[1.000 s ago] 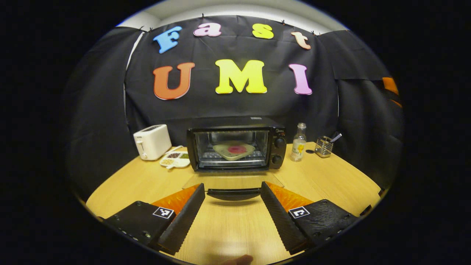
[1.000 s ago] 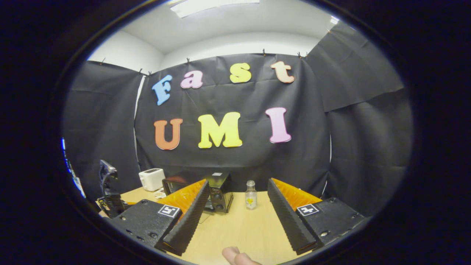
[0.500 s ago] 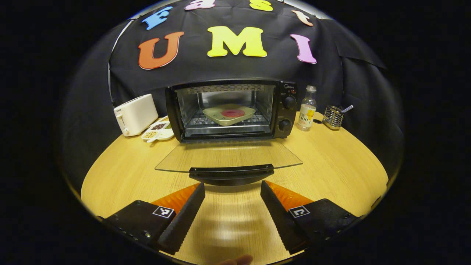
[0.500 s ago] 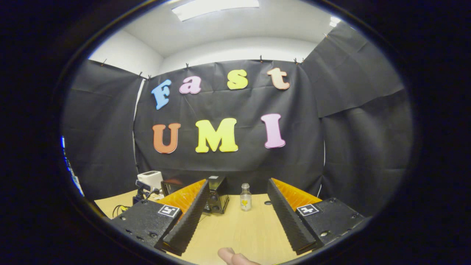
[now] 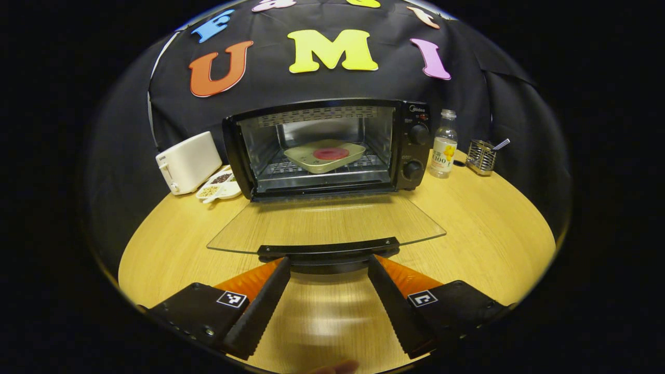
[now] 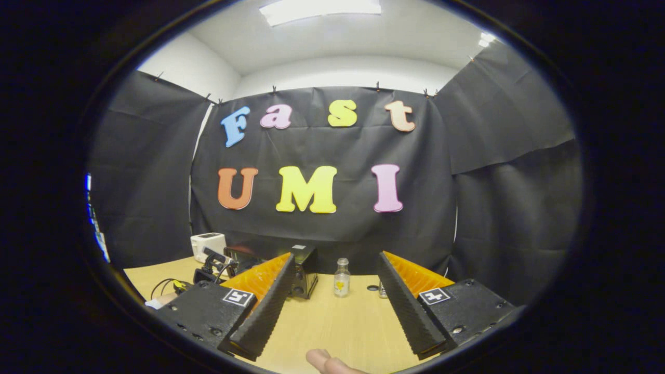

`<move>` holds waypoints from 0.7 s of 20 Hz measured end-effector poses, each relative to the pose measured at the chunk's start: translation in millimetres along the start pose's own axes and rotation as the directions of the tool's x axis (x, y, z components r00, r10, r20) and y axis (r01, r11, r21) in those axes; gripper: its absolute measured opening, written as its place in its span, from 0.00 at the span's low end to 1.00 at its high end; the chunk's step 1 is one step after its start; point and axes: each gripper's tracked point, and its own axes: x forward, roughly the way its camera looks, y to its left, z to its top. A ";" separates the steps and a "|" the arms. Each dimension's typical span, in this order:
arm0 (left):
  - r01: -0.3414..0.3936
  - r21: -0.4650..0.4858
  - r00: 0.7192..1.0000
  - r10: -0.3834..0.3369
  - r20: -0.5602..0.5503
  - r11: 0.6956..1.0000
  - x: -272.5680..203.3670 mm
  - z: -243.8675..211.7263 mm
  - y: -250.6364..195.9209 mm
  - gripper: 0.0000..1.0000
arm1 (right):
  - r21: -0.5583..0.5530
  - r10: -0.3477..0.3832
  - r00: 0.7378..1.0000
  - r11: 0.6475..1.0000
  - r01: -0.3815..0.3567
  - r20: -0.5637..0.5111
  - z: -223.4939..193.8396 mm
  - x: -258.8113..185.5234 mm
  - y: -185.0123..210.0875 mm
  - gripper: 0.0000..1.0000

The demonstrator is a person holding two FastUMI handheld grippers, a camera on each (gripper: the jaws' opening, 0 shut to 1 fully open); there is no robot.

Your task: Open the electric oven with the left hand, put the food in, and close the electric oven.

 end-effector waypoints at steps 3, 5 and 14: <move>0.003 -0.017 1.000 -0.003 -0.016 1.000 0.4 0.4 1.1 0.98 | -0.011 0.005 1.000 1.000 -0.005 0.008 1.1 -3.7 4.9 0.96; 0.002 -0.037 1.000 -0.003 -0.027 0.999 2.3 -1.5 0.7 0.98 | -0.016 0.009 1.000 1.000 -0.009 0.006 -1.5 -5.7 8.1 1.00; 0.000 -0.023 1.000 -0.001 -0.021 1.000 -1.1 7.7 1.3 0.98 | 0.018 -0.051 0.999 0.999 0.050 0.007 -5.1 -3.9 -2.8 0.96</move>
